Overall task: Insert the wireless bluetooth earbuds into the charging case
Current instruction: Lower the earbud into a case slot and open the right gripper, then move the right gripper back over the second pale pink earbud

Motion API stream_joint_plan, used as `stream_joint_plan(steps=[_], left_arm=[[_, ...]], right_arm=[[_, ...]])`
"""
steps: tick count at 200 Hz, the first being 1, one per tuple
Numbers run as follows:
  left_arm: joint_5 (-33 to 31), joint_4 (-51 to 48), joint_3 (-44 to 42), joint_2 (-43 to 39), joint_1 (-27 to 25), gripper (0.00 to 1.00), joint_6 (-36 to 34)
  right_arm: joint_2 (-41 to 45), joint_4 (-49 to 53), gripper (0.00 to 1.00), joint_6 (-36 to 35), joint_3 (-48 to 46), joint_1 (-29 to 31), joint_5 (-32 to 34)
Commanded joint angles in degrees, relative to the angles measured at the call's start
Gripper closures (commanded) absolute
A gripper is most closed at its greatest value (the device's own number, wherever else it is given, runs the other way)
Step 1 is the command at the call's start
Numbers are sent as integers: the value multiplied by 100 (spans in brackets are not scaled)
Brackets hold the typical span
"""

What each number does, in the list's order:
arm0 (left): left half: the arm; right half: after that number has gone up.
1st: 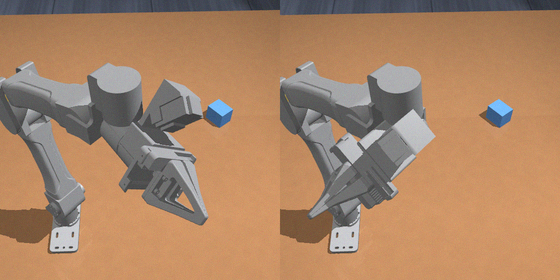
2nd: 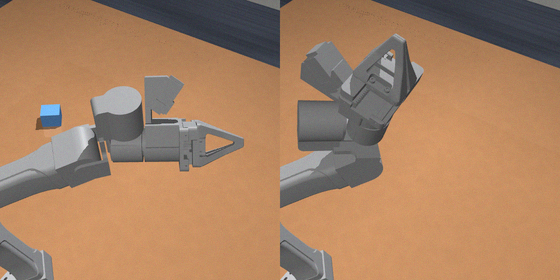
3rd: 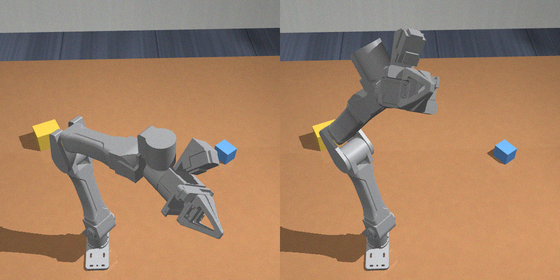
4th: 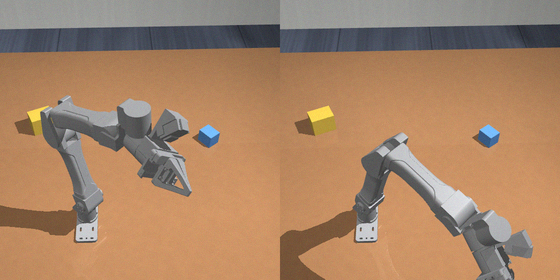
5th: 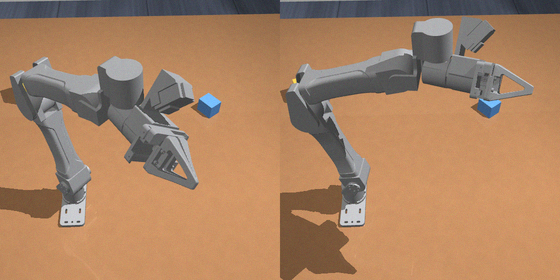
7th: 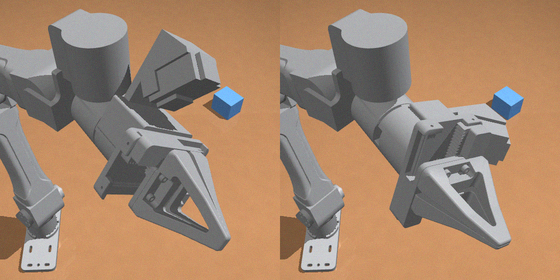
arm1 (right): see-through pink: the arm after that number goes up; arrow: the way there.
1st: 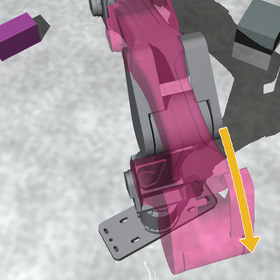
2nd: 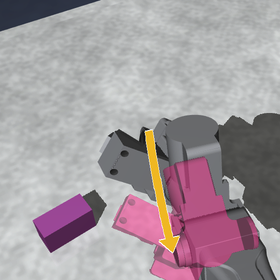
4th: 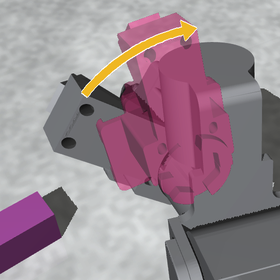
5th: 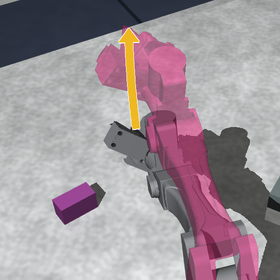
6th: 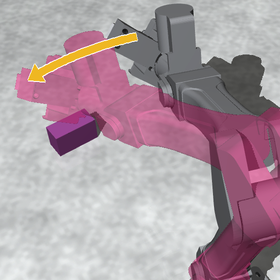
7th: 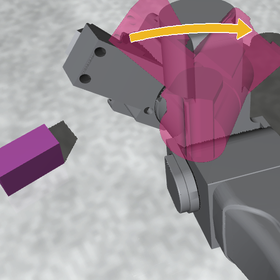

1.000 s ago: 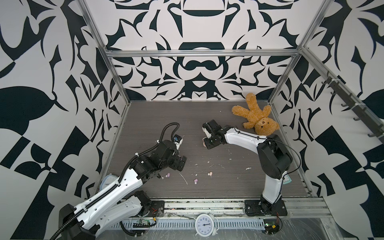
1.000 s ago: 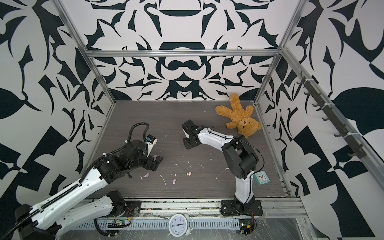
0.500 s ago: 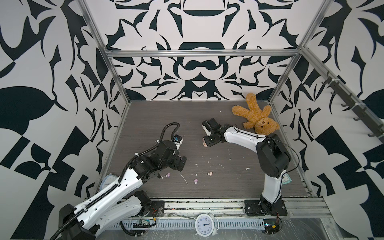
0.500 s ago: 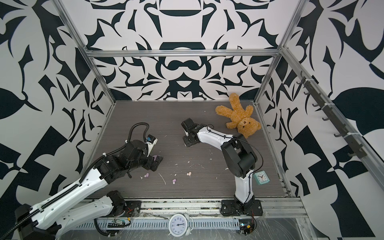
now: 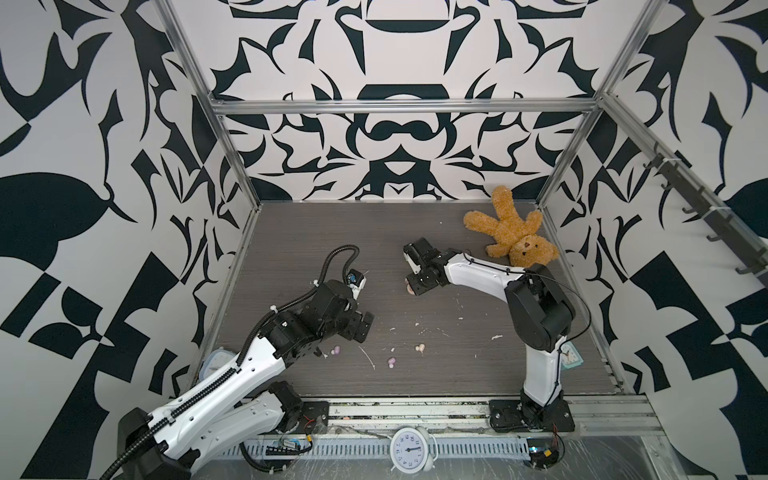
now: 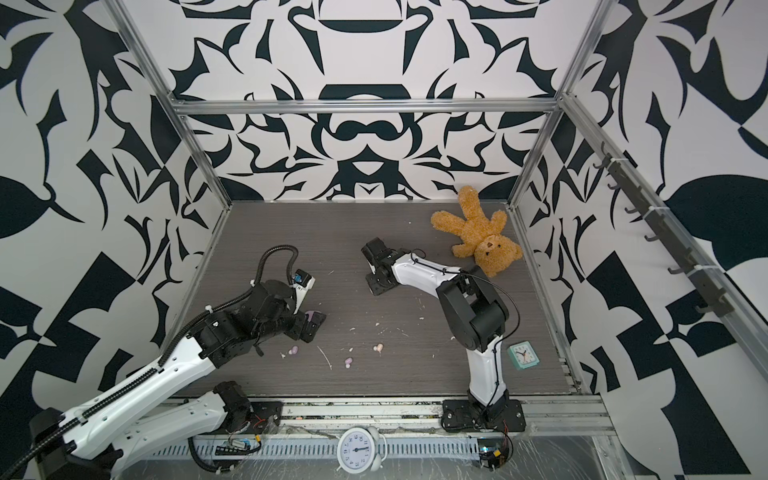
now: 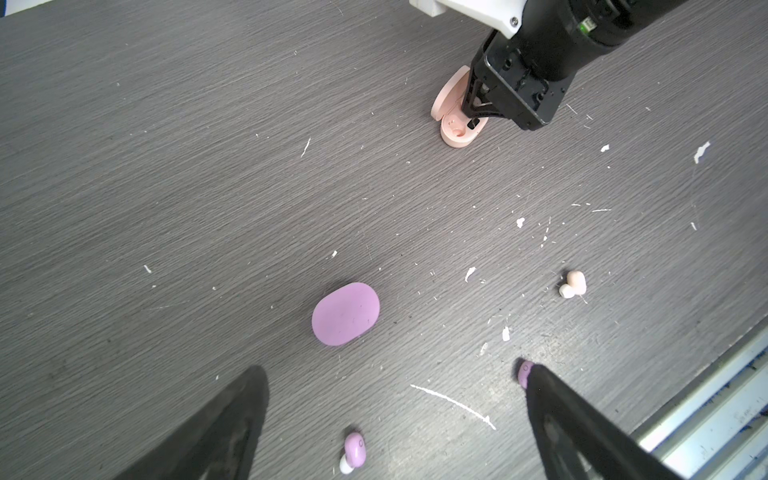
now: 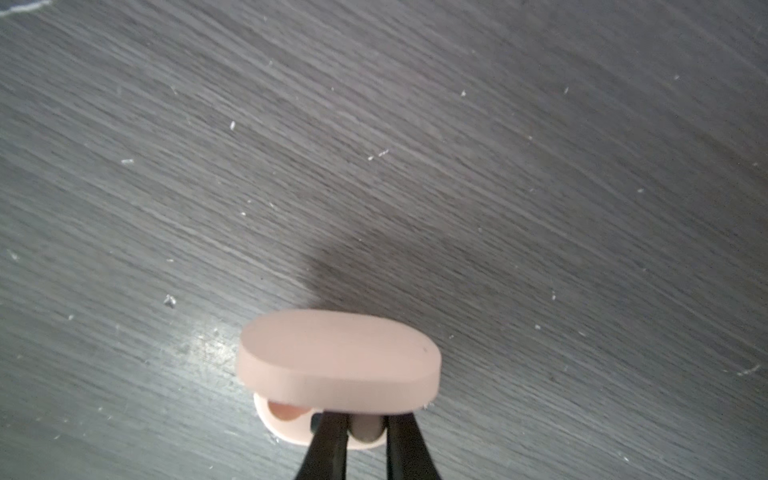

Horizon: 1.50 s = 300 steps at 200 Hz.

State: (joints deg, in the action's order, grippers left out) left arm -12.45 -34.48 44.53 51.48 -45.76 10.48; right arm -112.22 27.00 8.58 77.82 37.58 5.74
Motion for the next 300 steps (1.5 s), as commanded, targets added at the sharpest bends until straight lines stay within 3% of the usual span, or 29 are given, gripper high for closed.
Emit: stream_joint_plan(steps=[1,39,89,150,200,240,272,300], left_arm=[[76,65,-82,-25,-11,1,-12],[105,73,-79,-16,-5,1,-21],[134,82,-80,-16,-7,1,-25],[157,93,-83,18,-10,1,-31],[198,91,-76,44,-10,1,-43],[229,91,-72,29,-12,1,-52],[278,82,-67,-41,-3,1,-51],[313,74,-49,-77,-10,1,-51]], right_arm=[[34,48,84,-58,168,-23,109],[24,81,82,-49,119,-23,138],[85,84,68,80,22,-23,103],[258,154,66,303,-96,-23,42],[861,99,57,718,-518,-23,-515],[1708,86,50,1535,-1154,-23,-964],[2438,-66,48,2710,-2236,7,-1247],[3144,-341,46,3710,-3162,405,-1142]])
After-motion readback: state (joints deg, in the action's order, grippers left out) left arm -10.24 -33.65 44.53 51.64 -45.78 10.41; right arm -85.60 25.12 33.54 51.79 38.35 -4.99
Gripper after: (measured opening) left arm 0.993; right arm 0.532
